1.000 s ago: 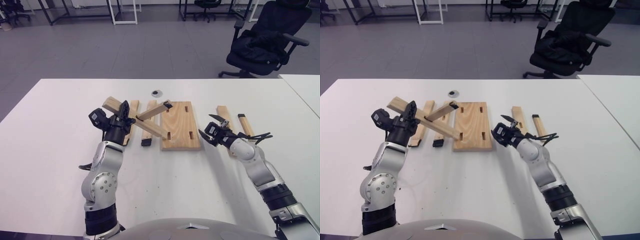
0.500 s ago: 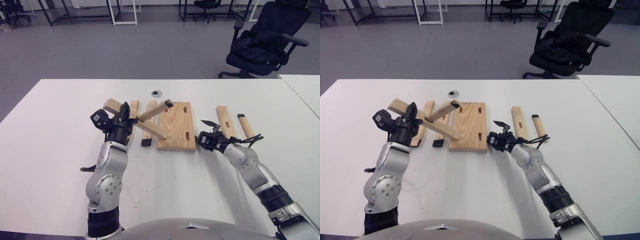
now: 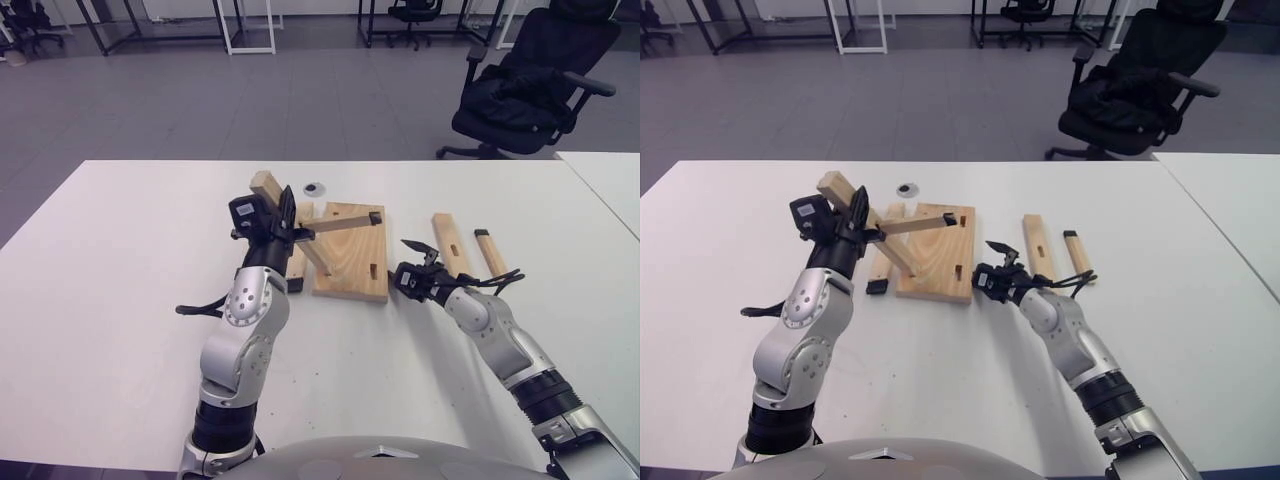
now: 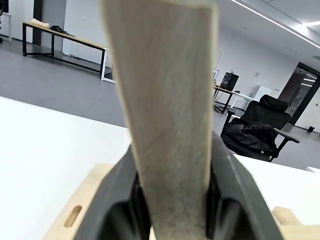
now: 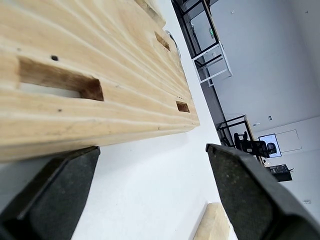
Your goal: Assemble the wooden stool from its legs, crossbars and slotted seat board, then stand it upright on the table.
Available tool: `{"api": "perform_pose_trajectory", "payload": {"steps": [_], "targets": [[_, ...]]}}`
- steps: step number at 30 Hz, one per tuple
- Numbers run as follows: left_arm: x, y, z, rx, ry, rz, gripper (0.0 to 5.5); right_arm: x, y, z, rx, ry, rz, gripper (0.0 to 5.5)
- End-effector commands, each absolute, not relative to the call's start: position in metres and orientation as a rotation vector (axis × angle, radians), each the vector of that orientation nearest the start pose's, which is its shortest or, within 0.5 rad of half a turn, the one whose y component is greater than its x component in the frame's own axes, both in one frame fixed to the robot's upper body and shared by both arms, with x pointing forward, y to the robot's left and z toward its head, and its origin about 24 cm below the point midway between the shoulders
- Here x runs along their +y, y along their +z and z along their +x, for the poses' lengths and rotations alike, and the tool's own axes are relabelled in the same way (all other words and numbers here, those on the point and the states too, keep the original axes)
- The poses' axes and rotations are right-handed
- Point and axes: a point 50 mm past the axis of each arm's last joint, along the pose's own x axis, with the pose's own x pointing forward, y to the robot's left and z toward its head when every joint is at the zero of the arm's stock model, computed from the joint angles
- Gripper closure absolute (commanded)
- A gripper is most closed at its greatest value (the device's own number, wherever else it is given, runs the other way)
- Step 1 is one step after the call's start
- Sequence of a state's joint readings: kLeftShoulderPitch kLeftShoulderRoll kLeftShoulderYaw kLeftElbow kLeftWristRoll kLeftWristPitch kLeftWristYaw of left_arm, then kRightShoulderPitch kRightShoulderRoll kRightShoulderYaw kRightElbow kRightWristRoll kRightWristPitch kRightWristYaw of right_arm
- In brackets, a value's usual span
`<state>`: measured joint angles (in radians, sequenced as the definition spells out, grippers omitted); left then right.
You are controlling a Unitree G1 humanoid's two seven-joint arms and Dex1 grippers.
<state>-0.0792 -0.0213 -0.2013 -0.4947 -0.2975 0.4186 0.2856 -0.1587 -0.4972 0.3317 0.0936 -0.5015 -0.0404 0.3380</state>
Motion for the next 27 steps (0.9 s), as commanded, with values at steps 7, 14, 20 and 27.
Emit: {"api": "perform_pose_trajectory", "payload": {"steps": [7, 14, 20, 27], "targets": [[0.09, 0.073, 0.249, 0.223, -0.1, -0.038, 4.48, -0.15, 0.049, 0.277, 0.017, 0.59, -1.023, 1.55], [0.084, 0.08, 0.251, 0.255, -0.172, -0.057, 4.48, -0.145, 0.047, 0.277, 0.013, 0.584, -1.013, 1.55], [0.091, 0.103, 0.259, 0.119, -0.105, -0.081, 4.48, -0.145, 0.047, 0.277, 0.006, 0.584, -1.02, 1.55], [0.091, 0.125, 0.26, -0.033, -0.129, -0.11, 3.08, -0.149, 0.049, 0.277, 0.001, 0.575, -1.026, 1.55]]}}
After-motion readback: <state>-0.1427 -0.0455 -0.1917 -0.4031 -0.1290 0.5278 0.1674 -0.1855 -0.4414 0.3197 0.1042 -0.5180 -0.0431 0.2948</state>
